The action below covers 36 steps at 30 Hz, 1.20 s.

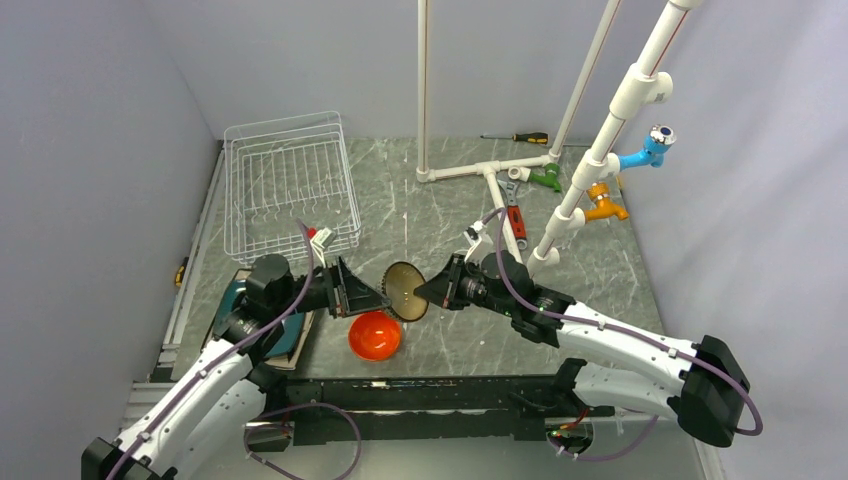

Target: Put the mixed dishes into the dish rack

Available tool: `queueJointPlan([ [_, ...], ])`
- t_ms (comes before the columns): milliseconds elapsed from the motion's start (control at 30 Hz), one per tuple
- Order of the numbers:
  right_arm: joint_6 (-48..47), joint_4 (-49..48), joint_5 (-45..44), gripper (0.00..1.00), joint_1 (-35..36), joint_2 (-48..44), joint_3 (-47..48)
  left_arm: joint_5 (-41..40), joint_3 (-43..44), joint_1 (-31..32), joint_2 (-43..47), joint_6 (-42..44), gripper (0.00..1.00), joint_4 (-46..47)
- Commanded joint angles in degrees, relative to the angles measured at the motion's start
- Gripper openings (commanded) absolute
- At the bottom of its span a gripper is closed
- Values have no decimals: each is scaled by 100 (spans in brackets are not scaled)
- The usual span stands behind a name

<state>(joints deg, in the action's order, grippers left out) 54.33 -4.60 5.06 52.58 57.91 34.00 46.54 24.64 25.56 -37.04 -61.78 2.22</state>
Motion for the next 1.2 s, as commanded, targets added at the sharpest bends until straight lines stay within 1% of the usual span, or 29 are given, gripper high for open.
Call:
queueJointPlan([
  [0, 155, -810, 72, 0, -19, -134, 72, -198, 138, 154, 7, 24, 99, 222],
  [133, 131, -848, 57, 0, -15, -125, -4, -321, 380, 158, 5, 322, 99, -277],
  [167, 131, -857, 57, 0, -14, -108, -11, -325, 398, 159, -3, 317, 98, -341],
  [367, 70, -746, -3, 0, -19, -69, 29, -381, 448, 159, 0, 241, 94, -212],
  [467, 61, -740, -28, 0, -15, -84, 24, -421, 485, 167, 31, 236, 96, -209],
  [533, 52, -734, -39, 0, -16, -80, 28, -421, 472, 175, 22, 202, 99, -209],
  [667, 52, -769, -18, 0, -17, -47, 23, -471, 484, 202, -9, 190, 99, -213],
  [767, 46, -773, -1, 0, -19, -21, 33, -581, 538, 237, -1, 236, 93, -413],
  [833, 43, -779, -1, 0, -19, -8, 36, -628, 567, 242, 6, 246, 91, -463],
  [900, 43, -773, -9, 0, -21, -11, 31, -634, 589, 250, -7, 242, 92, -457],
  [1033, 23, -740, -65, 0, -13, -31, 50, -669, 665, 325, -54, 272, 99, -521],
  [1167, -14, -700, -123, 0, -18, -10, 107, -718, 749, 404, -127, 310, 99, -608],
])
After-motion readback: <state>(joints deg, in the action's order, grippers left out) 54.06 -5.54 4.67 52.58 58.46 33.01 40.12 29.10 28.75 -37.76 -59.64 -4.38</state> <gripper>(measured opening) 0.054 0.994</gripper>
